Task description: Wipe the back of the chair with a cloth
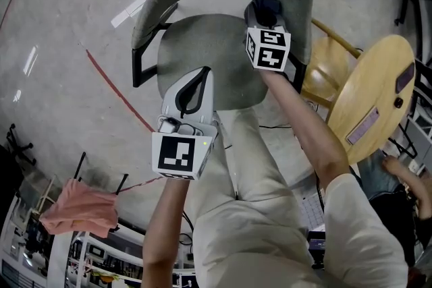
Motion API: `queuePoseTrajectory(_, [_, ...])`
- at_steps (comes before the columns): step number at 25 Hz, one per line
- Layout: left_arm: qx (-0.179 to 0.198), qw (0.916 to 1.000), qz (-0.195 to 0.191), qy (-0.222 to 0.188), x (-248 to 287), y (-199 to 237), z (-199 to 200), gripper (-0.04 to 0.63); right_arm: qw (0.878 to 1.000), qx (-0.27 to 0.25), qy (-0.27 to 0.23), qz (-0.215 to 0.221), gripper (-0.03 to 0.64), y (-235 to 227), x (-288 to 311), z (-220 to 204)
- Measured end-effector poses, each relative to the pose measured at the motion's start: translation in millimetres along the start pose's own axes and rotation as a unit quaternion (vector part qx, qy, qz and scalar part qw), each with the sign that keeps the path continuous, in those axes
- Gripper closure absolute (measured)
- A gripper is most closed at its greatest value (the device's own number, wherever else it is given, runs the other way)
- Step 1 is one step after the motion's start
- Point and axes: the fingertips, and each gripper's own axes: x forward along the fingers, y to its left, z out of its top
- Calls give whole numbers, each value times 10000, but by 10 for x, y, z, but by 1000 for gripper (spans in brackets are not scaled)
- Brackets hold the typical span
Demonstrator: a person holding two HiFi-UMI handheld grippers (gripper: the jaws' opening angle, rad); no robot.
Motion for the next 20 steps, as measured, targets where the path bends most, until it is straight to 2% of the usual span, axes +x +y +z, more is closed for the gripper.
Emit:
queuePoseTrajectory(8, [-119, 9998, 134, -47, -19, 107, 21, 594, 9979, -452, -61, 455, 543, 351, 166, 204])
queuePoseTrajectory(20, [-267, 9989, 378, -104, 21, 277, 22, 594, 9930, -821, -36, 850, 543, 696, 310, 284])
